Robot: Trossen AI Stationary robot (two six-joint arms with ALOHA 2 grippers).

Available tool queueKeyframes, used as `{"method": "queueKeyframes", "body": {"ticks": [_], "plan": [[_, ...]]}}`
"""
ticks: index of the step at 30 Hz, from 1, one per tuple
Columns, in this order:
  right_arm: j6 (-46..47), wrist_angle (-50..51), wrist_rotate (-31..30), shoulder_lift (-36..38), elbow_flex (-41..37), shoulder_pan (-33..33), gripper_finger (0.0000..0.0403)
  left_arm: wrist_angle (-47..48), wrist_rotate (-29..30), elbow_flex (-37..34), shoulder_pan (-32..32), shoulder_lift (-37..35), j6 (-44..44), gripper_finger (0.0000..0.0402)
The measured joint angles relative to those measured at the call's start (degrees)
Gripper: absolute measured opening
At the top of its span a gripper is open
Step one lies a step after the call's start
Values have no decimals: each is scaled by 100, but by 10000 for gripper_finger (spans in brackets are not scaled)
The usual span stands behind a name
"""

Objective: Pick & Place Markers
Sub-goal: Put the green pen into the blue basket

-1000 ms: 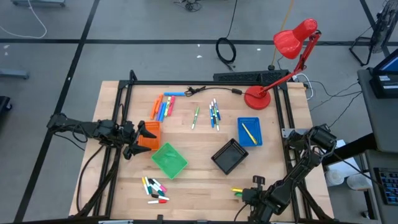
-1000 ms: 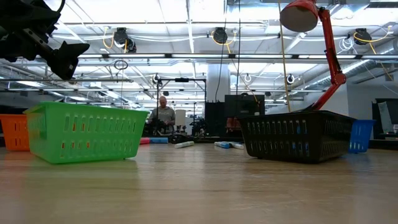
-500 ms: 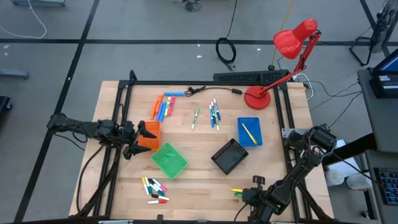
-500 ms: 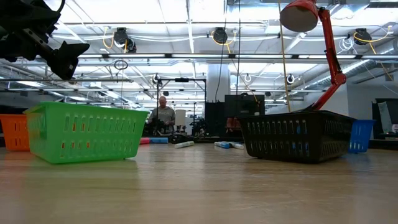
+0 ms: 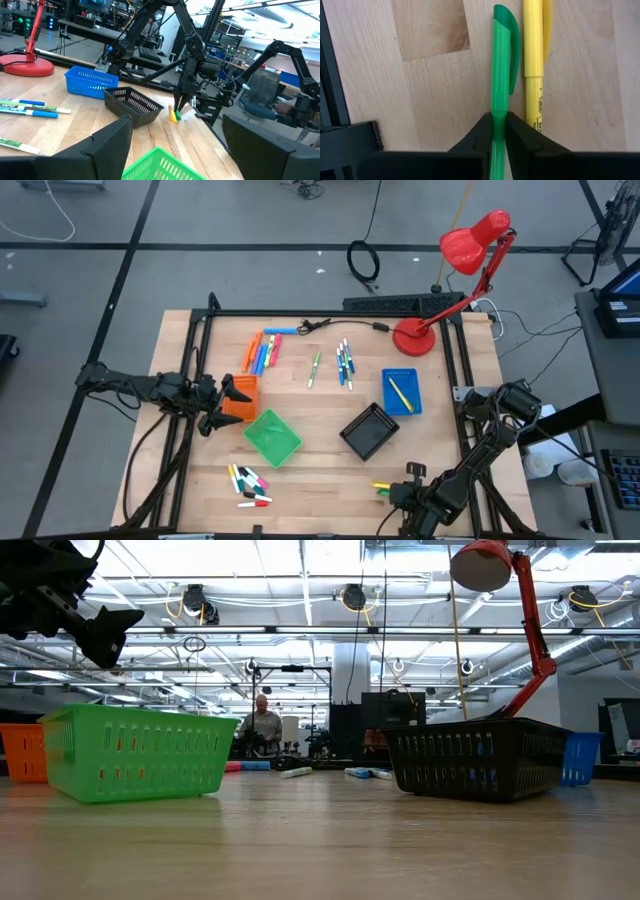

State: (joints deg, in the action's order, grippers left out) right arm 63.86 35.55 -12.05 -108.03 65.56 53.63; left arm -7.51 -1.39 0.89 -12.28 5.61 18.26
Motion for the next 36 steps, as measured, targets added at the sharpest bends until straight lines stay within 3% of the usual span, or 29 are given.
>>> {"method": "queueKeyframes", "body": {"ticks": [29, 36], "plan": [[-2, -3, -2, 2, 1, 0, 25, 0, 0, 0, 1, 0, -1, 310], [-68, -74, -3, 333, -27, -17, 25, -2, 0, 0, 1, 2, 0, 310]]}}
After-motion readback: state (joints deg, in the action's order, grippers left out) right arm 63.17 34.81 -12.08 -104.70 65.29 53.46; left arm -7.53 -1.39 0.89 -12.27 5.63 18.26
